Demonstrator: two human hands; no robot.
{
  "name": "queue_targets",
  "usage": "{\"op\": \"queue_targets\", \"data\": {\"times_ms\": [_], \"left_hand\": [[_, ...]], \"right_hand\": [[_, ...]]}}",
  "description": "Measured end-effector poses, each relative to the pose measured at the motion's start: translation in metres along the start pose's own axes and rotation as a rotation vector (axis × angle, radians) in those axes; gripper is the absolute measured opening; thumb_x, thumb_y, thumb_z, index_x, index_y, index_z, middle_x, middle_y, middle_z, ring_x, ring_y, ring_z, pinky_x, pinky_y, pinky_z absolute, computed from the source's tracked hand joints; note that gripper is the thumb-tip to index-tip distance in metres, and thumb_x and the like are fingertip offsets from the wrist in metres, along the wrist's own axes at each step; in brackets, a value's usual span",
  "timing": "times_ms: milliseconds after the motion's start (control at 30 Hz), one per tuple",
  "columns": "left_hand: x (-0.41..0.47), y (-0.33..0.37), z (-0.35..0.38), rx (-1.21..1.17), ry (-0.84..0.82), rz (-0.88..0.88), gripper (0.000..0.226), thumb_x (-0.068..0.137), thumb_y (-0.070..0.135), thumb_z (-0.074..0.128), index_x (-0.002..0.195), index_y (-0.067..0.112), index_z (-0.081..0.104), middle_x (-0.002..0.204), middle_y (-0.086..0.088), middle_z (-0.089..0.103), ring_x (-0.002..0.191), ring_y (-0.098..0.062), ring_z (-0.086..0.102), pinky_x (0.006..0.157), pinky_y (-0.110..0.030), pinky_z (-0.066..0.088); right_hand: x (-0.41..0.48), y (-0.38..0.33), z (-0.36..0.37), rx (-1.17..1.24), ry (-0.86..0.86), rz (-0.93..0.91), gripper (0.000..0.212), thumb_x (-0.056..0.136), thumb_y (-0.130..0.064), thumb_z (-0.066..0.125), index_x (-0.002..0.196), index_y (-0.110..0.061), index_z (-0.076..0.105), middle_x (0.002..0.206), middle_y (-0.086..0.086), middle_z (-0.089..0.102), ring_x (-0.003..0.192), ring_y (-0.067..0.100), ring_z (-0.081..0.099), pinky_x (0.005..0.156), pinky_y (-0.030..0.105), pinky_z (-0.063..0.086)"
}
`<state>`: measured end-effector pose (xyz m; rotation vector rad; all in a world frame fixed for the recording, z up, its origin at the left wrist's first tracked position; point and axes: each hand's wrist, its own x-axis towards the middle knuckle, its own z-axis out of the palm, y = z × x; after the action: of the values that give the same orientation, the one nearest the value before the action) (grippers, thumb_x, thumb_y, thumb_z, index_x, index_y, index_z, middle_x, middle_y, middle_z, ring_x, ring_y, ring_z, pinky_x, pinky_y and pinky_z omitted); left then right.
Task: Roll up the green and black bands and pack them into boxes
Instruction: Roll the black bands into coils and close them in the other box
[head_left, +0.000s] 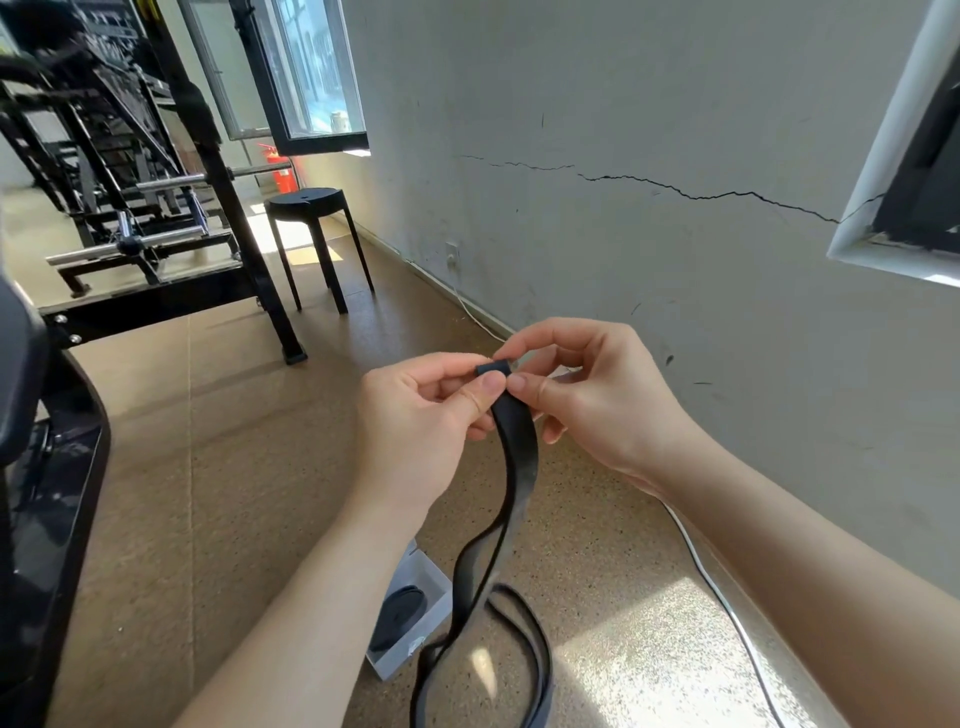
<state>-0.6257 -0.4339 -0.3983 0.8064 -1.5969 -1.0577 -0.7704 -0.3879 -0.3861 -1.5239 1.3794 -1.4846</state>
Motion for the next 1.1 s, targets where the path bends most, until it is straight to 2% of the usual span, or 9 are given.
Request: {"op": "queue_targets", "data": {"times_ms": [100,300,400,467,633,700,767,933,1100], "left_hand": [[-0.001,0.004,-0.002,-0.080,-0.061,-0.042,0.015,0.082,0.007,0.070,0.095,0.015,0.073,0.072,-0.006,0.074,0.060,-0.015,0.066,0.056,-0.022,0.054],[0.002,0.004,-0.007,0.007,-0.104,0.017,0.013,0.083,-0.001,0.067,0.090,0.010,0.070,0.071,-0.012,0.072,0.059,-0.014,0.068,0.056,-0.022,0.054],[0.004,0.003,-0.007,0.031,-0.095,-0.005,0.014,0.082,-0.004,0.066,0.085,0.010,0.068,0.069,-0.014,0.070,0.057,-0.017,0.066,0.056,-0.024,0.055],[0.005,0.000,-0.007,0.084,-0.080,0.006,0.016,0.081,-0.001,0.069,0.081,0.014,0.067,0.069,-0.010,0.070,0.063,-0.025,0.067,0.062,-0.033,0.056],[0.003,0.001,-0.006,0.288,-0.027,0.184,0.017,0.073,0.001,0.072,0.073,0.016,0.064,0.064,-0.004,0.064,0.058,-0.017,0.059,0.057,-0.027,0.051],[0.002,0.001,-0.005,0.398,-0.029,0.302,0.014,0.073,0.002,0.071,0.072,0.013,0.062,0.059,-0.003,0.059,0.055,-0.015,0.054,0.051,-0.026,0.048],[0.003,0.000,-0.006,0.560,-0.023,0.451,0.010,0.073,0.007,0.068,0.072,0.011,0.060,0.059,0.000,0.054,0.055,-0.016,0.050,0.051,-0.032,0.045],[0.007,-0.004,-0.011,0.712,-0.082,0.657,0.004,0.079,0.009,0.062,0.080,0.008,0.066,0.068,-0.001,0.058,0.061,-0.020,0.055,0.054,-0.038,0.048],[0.008,-0.005,-0.013,0.621,-0.082,0.643,0.012,0.078,0.006,0.071,0.088,0.011,0.076,0.079,0.000,0.073,0.069,-0.010,0.064,0.062,-0.029,0.053]], "right_hand": [[0.004,0.000,-0.002,-0.045,0.039,-0.023,0.015,0.086,0.005,0.066,0.086,-0.009,0.070,0.066,0.013,0.064,0.047,0.015,0.058,0.047,0.024,0.049],[0.005,-0.001,-0.002,-0.047,-0.004,-0.015,0.016,0.084,0.006,0.066,0.081,-0.009,0.070,0.067,0.017,0.065,0.050,0.015,0.059,0.048,0.024,0.049],[0.006,0.000,-0.002,-0.031,-0.027,0.003,0.015,0.084,0.005,0.066,0.081,-0.009,0.070,0.062,0.008,0.065,0.050,0.014,0.058,0.049,0.024,0.048],[0.005,0.000,-0.001,-0.016,-0.052,0.024,0.013,0.084,0.005,0.067,0.083,-0.008,0.070,0.060,0.004,0.064,0.051,0.014,0.058,0.049,0.025,0.049],[0.009,0.001,-0.005,0.235,-0.183,0.222,0.016,0.087,0.002,0.060,0.083,-0.011,0.069,0.068,0.010,0.059,0.054,0.019,0.056,0.051,0.027,0.051],[0.011,0.002,-0.008,0.350,-0.233,0.299,0.005,0.087,-0.012,0.065,0.085,-0.013,0.070,0.068,0.008,0.062,0.053,0.019,0.058,0.051,0.026,0.052],[0.013,0.005,-0.008,0.376,-0.244,0.343,0.012,0.076,-0.022,0.072,0.084,-0.012,0.070,0.066,0.007,0.064,0.051,0.017,0.058,0.050,0.023,0.053],[0.016,0.011,-0.012,0.478,-0.272,0.369,0.020,0.070,-0.009,0.072,0.088,-0.013,0.063,0.078,0.009,0.066,0.060,0.014,0.061,0.058,0.021,0.054],[0.017,0.015,-0.014,0.453,-0.269,0.335,0.023,0.078,0.005,0.066,0.093,-0.011,0.059,0.071,0.003,0.067,0.065,0.012,0.063,0.064,0.021,0.049]]}}
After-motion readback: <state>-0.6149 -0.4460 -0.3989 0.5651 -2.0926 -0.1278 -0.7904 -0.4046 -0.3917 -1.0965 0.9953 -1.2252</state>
